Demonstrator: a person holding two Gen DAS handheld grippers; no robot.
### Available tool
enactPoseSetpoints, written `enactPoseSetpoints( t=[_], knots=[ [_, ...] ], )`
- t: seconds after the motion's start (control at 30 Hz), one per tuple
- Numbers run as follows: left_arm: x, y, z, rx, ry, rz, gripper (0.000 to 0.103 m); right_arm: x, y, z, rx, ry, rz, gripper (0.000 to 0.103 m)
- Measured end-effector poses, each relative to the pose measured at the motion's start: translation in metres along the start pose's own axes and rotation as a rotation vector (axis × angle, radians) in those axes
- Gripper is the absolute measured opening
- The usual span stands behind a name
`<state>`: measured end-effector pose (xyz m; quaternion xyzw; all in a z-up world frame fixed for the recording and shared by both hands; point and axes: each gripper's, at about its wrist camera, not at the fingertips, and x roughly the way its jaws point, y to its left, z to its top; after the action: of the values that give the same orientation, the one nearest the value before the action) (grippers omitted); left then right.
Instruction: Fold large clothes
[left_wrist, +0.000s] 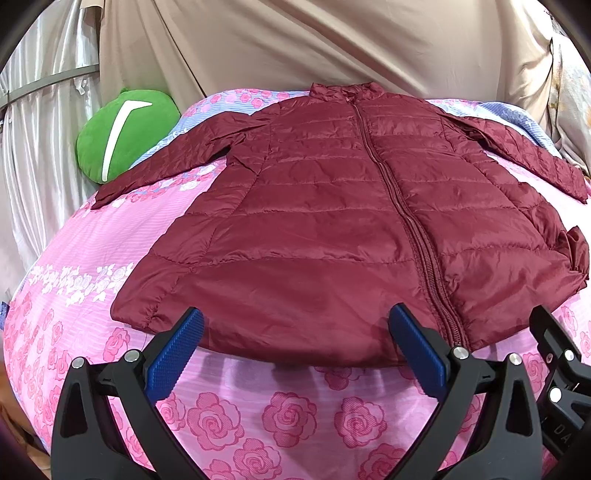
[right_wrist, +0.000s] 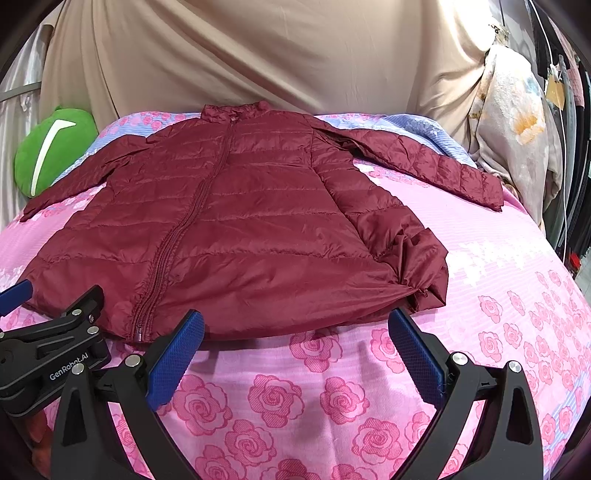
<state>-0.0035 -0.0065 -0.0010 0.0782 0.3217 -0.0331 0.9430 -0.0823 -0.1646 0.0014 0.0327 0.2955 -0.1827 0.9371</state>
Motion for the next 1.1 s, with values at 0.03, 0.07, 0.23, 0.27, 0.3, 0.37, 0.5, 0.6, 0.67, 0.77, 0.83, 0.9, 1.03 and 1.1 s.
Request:
enactPoseSetpoints(
  t=[0.03,0.07,0.23,0.27,0.3,0.37,0.5,0.6,0.67,0.77,0.83,0.9,1.03,1.1],
  knots=[
    [0.0,0.0,0.0,0.0,0.0,0.0,0.098,0.0,0.0,0.0,0.0,0.001,0.0,0.098],
    [0.0,0.0,0.0,0.0,0.0,-0.002,0.098,0.0,0.0,0.001,0.0,0.002,-0.001,0.098],
    [-0.002,-0.003,-0.003,0.0,0.016,-0.016,0.098,-0.002,-0.001,-0.005,-0.002,0.02,0.006,0.098],
    [-0.003,-0.005,-0.005,0.007,0.02,-0.02,0.098,-0.003,-0.002,-0.006,-0.002,0.021,0.006,0.098],
    [-0.003,-0.006,-0.005,0.011,0.02,-0.02,0.098,-0.004,-0.002,-0.007,-0.003,0.022,0.007,0.098],
    [-0.005,-0.007,-0.006,0.016,0.016,-0.017,0.098,-0.006,-0.002,-0.009,-0.004,0.025,0.006,0.098],
    [-0.006,-0.006,-0.006,0.013,0.016,-0.016,0.098,-0.008,-0.003,-0.011,-0.003,0.03,0.004,0.098],
    [-0.007,-0.006,-0.007,0.012,0.017,-0.014,0.098,-0.009,-0.004,-0.011,0.0,0.034,0.004,0.098],
    [-0.007,-0.006,-0.007,0.015,0.018,-0.016,0.098,-0.009,-0.005,-0.012,0.002,0.035,0.004,0.098],
    [-0.008,-0.007,-0.008,0.017,0.018,-0.013,0.098,-0.009,-0.005,-0.012,0.002,0.034,0.005,0.098],
    [-0.007,-0.007,-0.008,0.016,0.019,-0.013,0.098,-0.009,-0.005,-0.012,0.002,0.035,0.005,0.098],
    [-0.008,-0.007,-0.008,0.015,0.021,-0.012,0.098,-0.009,-0.005,-0.012,0.002,0.034,0.005,0.098],
    [-0.008,-0.007,-0.008,0.015,0.02,-0.012,0.098,-0.009,-0.005,-0.012,0.002,0.034,0.004,0.098],
    [-0.007,-0.007,-0.008,0.015,0.021,-0.011,0.098,-0.009,-0.005,-0.012,0.001,0.034,0.005,0.098]
  ],
)
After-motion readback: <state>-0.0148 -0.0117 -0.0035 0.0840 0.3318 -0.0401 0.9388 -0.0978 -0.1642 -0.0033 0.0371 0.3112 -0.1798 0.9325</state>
